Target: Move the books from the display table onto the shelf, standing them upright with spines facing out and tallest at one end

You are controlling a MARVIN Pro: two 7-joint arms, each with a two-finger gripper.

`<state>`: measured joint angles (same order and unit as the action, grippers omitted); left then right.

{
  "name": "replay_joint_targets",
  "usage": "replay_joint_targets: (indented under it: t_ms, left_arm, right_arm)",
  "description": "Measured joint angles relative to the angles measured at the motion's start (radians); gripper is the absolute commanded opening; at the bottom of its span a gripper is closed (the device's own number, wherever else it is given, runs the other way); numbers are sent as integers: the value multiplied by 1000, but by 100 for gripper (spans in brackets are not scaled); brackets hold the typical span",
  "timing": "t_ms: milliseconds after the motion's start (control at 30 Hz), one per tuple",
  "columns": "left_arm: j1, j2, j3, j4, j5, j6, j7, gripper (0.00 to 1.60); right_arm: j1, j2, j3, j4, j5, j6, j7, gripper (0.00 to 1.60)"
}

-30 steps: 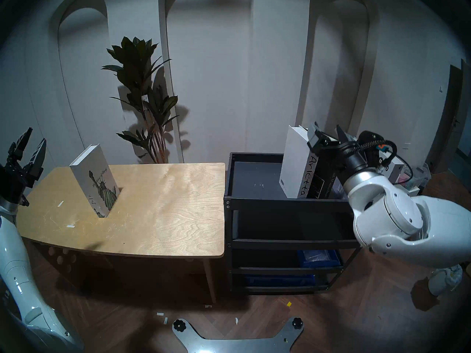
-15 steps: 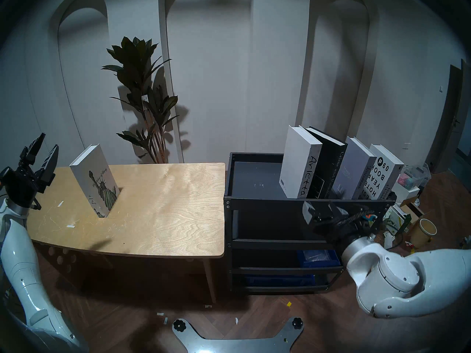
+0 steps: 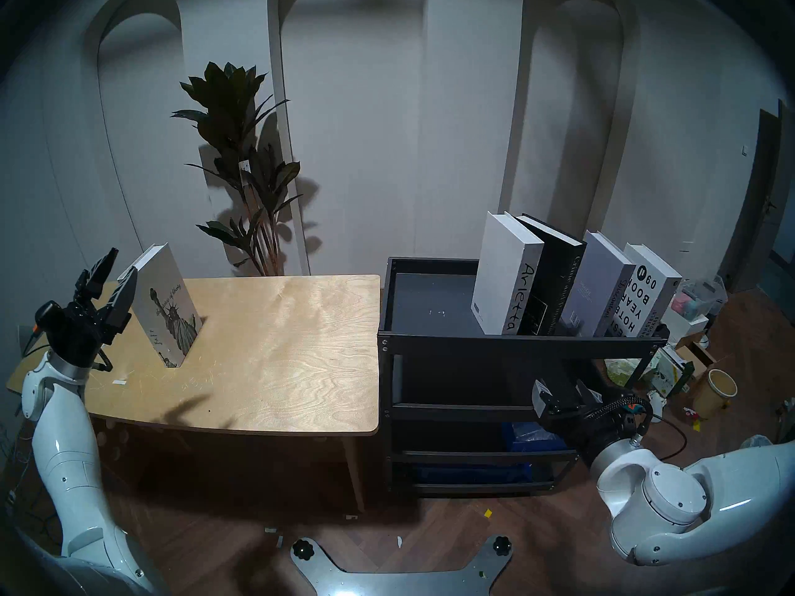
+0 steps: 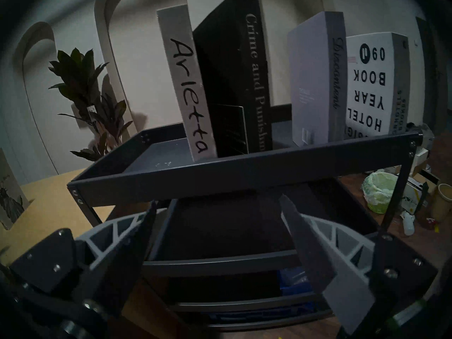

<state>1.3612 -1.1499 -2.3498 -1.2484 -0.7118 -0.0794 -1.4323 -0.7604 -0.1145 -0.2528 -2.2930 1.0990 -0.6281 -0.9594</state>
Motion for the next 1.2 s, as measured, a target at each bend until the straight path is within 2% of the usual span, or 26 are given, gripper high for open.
replay_joint_targets:
  t_ms: [233, 433, 700, 933, 1200]
  left_arm:
    - [-19, 0, 28, 57, 9, -17, 19, 160]
    - [-37, 2, 50, 86, 21, -33, 34, 160]
    - [-61, 10, 76, 120, 45, -66, 49, 160]
    - [-82, 28, 93, 177, 83, -114, 59, 160]
    - [-93, 71, 111, 236, 166, -194, 77, 160]
  right_arm:
    - [-16, 6, -38, 69, -31, -56, -18, 160]
    - [-23, 8, -62, 115, -57, -114, 16, 160]
    - [-10, 10, -56, 213, -105, -202, 121, 160]
    - [0, 13, -56, 275, -169, -285, 254, 160]
    - [-3, 13, -80, 307, -214, -314, 385, 160]
